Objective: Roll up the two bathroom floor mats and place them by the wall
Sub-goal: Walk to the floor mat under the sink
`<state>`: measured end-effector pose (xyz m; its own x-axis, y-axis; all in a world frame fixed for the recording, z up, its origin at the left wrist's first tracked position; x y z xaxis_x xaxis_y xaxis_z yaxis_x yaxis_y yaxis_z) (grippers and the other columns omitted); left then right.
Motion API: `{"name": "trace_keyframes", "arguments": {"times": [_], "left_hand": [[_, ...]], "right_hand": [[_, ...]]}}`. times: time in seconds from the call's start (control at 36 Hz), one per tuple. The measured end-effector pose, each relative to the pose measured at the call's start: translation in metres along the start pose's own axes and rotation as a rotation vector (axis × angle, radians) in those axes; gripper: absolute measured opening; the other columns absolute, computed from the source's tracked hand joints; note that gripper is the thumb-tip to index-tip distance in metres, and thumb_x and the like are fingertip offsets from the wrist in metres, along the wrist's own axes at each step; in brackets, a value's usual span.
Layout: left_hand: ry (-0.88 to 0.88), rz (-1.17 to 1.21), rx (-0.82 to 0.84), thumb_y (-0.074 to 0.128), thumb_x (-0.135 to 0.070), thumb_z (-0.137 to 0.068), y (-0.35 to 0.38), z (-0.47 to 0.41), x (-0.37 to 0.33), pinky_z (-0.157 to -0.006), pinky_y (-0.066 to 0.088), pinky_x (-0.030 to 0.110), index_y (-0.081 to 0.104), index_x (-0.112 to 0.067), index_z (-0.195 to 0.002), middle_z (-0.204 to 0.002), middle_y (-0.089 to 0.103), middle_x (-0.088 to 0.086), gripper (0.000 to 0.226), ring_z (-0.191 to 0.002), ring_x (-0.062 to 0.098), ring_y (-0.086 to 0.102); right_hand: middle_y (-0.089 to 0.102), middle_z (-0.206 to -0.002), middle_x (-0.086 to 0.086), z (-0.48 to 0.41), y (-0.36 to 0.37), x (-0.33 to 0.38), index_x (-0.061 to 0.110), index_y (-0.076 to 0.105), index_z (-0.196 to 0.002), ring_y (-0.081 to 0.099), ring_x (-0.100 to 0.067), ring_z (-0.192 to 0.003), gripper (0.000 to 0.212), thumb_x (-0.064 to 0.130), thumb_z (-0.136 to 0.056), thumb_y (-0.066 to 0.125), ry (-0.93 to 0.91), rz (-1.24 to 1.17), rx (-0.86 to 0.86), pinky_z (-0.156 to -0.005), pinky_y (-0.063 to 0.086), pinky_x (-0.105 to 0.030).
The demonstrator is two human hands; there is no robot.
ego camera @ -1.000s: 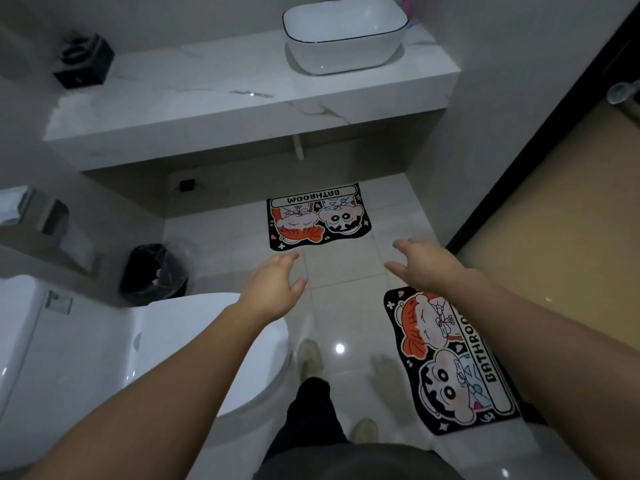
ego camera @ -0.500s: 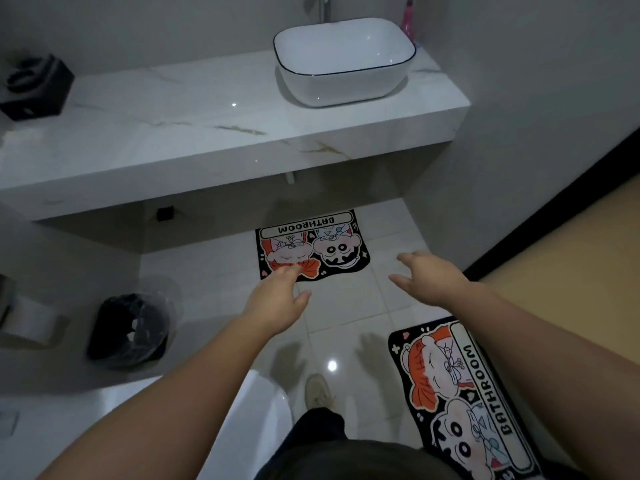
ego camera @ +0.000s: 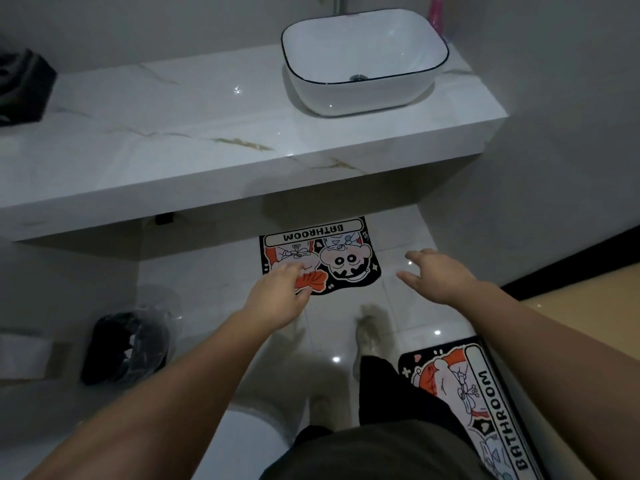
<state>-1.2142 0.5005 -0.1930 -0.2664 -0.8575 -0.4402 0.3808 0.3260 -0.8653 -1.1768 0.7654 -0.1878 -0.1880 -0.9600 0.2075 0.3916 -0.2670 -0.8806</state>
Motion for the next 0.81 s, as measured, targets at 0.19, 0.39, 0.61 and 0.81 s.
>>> {"name": "trace_keyframes", "arguments": {"times": [0.19, 0.39, 0.61, 0.81], "left_hand": [[-0.061, -0.023, 0.032, 0.048, -0.041, -0.089, 0.0, -0.076, 0.0, -0.101, 0.041, 0.042, 0.033, -0.02, -0.139, -0.142, 0.043, 0.002, 0.057, -0.118, 0.021, 0.05], [-0.045, -0.045, 0.051, 0.049, -0.035, -0.089, 0.018, -0.148, -0.001, -0.094, 0.043, 0.039, 0.042, -0.014, -0.133, -0.131, 0.053, 0.008, 0.049, -0.116, 0.025, 0.051], [-0.099, -0.03, 0.16, 0.049, -0.03, -0.089, 0.049, -0.182, 0.032, -0.091, 0.045, 0.041, 0.036, -0.019, -0.136, -0.125, 0.054, 0.008, 0.05, -0.106, 0.026, 0.054], [-0.123, -0.078, 0.248, 0.048, -0.03, -0.092, 0.059, -0.205, 0.086, -0.103, 0.036, 0.037, 0.032, -0.012, -0.141, -0.142, 0.041, 0.008, 0.054, -0.124, 0.026, 0.043]], "right_hand": [[0.054, -0.127, -0.015, -0.08, -0.013, -0.011, 0.016, 0.048, -0.13, 0.052, -0.032, -0.113, 0.052, 0.049, -0.09, 0.048, -0.041, -0.058, 0.03, -0.089, 0.044, -0.04], [0.053, -0.13, -0.014, -0.159, -0.007, -0.027, 0.018, 0.043, -0.135, 0.051, -0.031, -0.116, 0.053, 0.048, -0.091, 0.046, -0.076, -0.013, 0.15, -0.095, 0.044, -0.043], [0.056, -0.12, -0.013, -0.208, 0.033, -0.03, 0.014, 0.051, -0.124, 0.054, -0.029, -0.106, 0.047, 0.047, -0.091, 0.045, -0.093, -0.004, 0.286, -0.084, 0.043, -0.035], [0.056, -0.113, -0.012, -0.24, 0.069, -0.009, 0.013, 0.05, -0.126, 0.055, -0.027, -0.1, 0.047, 0.045, -0.092, 0.046, -0.11, 0.013, 0.35, -0.078, 0.043, -0.032]]}}
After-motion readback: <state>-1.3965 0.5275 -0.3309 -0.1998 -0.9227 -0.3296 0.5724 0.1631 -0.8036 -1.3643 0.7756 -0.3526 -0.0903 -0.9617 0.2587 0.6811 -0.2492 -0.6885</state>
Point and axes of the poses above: each hand's wrist, its own z-axis away from the middle knuckle, its own y-axis out of the palm, x = y × z, the point moved 10 cm from there along -z, towards the middle knuckle
